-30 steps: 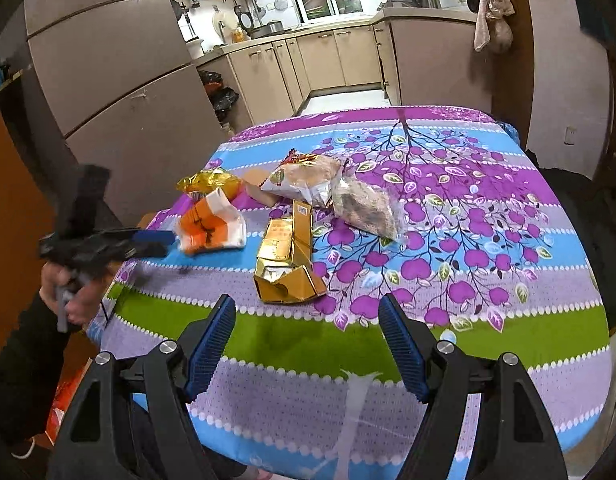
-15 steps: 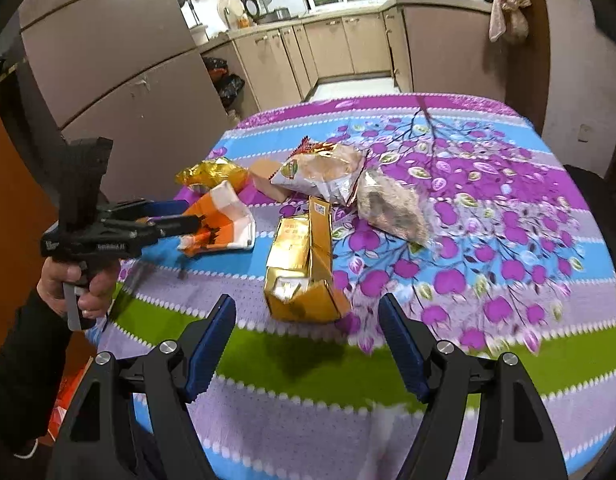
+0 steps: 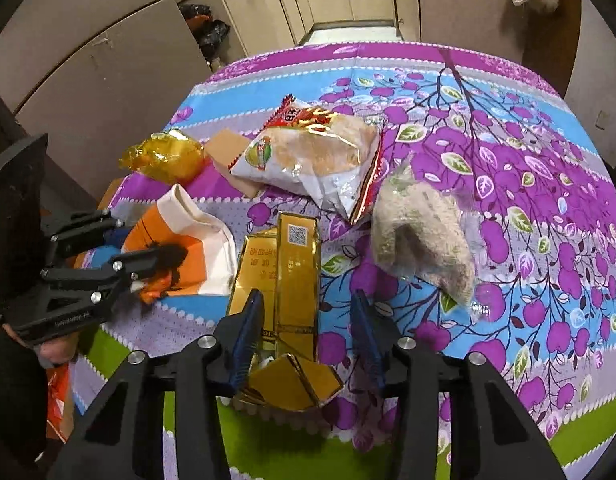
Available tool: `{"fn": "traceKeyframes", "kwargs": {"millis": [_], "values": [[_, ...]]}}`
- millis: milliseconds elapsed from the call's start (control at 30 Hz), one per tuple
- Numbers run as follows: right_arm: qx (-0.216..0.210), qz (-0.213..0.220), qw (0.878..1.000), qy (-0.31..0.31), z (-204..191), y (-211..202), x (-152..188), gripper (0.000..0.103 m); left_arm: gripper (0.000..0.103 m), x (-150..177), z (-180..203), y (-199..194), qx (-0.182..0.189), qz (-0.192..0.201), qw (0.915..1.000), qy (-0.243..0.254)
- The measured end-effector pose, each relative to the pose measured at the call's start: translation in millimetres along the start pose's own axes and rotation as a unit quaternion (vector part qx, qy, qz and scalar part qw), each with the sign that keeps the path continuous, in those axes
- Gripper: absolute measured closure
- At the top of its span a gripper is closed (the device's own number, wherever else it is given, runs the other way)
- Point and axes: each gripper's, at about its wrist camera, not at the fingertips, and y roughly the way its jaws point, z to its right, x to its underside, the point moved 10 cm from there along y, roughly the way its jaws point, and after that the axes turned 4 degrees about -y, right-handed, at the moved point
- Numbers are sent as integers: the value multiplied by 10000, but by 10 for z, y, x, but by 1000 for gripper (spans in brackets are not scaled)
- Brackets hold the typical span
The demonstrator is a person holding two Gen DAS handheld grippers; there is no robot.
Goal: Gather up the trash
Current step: 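Grasp the orange-white paper carton with the left gripper while the right grasps the gold box, then carry the carton and gold box over the white basin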
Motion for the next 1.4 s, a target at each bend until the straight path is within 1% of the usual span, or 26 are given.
{"fn": "traceKeyframes", "kwargs": {"millis": [67, 167, 200, 333, 433, 567, 633, 733, 833, 933, 1033, 1233, 1400], "values": [[92, 97, 9999, -19, -19, -19, -4, 82, 83, 31, 19, -31, -135, 78, 9998, -103], [330, 253, 9991, -89, -53, -66, 28, 83, 86, 109, 79, -101, -386, 265, 9985, -266], [360, 322, 9988, -67, -63, -90, 46, 83, 93, 133, 93, -123, -427, 322, 9981, -320], [542, 743, 9957, -69, -111, -296, 117, 83, 94, 219, 90, -285, -719, 719, 9919, -758], [695, 1046, 9921, -43, -143, -474, 151, 83, 94, 240, 102, -478, -906, 1050, 9846, -1064], [1050, 1668, 9803, 75, -155, -925, 213, 83, 94, 155, 221, -776, -1100, 1481, 9755, -1199], [1273, 1998, 9714, 145, -132, -1189, 236, 83, 94, 100, 320, -915, -1182, 1654, 9718, -1196], [1586, 2336, 9591, 203, -58, -1514, 265, 83, 94, -19, 556, -1126, -1279, 1912, 9666, -1127], [1826, 2607, 9475, 290, 36, -1863, 324, 83, 94, -134, 770, -1222, -1213, 2032, 9653, -1101], [1999, 2751, 9396, 395, 142, -2159, 417, 83, 94, -256, 1040, -1288, -1163, 2168, 9644, -972], [2100, 2838, 9344, 479, 252, -2373, 493, 83, 94, -385, 1361, -1330, -1060, 2275, 9650, -766], [2321, 3003, 9232, 612, 460, -2803, 669, 83, 94, -543, 1833, -1307, -864, 2330, 9674, -488], [2511, 3063, 9151, 758, 714, -3088, 826, 83, 94, -634, 2138, -1227, -690, 2324, 9695, -358]]}}
